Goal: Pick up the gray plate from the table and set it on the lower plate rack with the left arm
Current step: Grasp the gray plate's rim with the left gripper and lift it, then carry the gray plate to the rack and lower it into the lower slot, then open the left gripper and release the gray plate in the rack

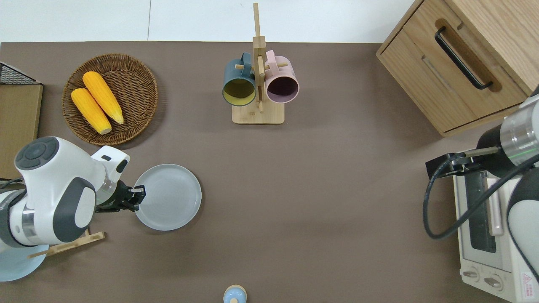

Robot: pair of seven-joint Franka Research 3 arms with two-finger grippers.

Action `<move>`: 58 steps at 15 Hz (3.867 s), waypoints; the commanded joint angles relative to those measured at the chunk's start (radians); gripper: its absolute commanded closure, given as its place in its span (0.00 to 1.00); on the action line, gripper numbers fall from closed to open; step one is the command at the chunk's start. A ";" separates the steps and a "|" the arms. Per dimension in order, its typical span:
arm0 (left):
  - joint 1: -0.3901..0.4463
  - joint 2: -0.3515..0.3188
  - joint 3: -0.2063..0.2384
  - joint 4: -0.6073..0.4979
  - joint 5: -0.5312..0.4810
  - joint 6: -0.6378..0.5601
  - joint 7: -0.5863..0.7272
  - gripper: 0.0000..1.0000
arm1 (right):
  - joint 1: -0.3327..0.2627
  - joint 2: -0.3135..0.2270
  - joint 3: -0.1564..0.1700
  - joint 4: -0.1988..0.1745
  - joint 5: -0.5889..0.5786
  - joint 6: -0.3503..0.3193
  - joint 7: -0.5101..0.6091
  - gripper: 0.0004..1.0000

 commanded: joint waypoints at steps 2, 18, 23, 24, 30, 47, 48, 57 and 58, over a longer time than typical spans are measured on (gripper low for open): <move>-0.001 -0.010 0.006 0.060 0.003 -0.084 -0.003 1.00 | -0.026 -0.002 0.023 0.010 -0.007 -0.014 0.013 0.02; -0.018 -0.030 -0.023 0.230 0.654 -0.507 -0.065 1.00 | -0.026 -0.002 0.023 0.010 -0.007 -0.014 0.013 0.02; -0.015 -0.013 -0.023 0.218 0.793 -0.524 -0.072 1.00 | -0.026 -0.002 0.023 0.010 -0.007 -0.014 0.013 0.02; -0.010 -0.010 -0.023 0.214 0.810 -0.522 -0.075 1.00 | -0.026 -0.002 0.023 0.010 -0.007 -0.014 0.013 0.02; -0.001 0.022 -0.021 0.180 0.839 -0.522 -0.126 1.00 | -0.026 -0.002 0.023 0.010 -0.007 -0.014 0.013 0.02; -0.004 0.061 -0.024 0.151 0.791 -0.513 -0.160 0.02 | -0.026 -0.002 0.023 0.010 -0.007 -0.014 0.013 0.02; -0.006 0.059 -0.026 0.152 0.788 -0.513 -0.158 0.02 | -0.026 -0.002 0.023 0.010 -0.007 -0.014 0.013 0.02; -0.010 0.030 -0.058 0.224 0.560 -0.422 -0.170 0.02 | -0.026 -0.002 0.023 0.010 -0.007 -0.014 0.013 0.02; -0.010 0.022 -0.066 0.224 0.540 -0.394 -0.172 0.02 | -0.026 -0.002 0.023 0.010 -0.007 -0.014 0.013 0.02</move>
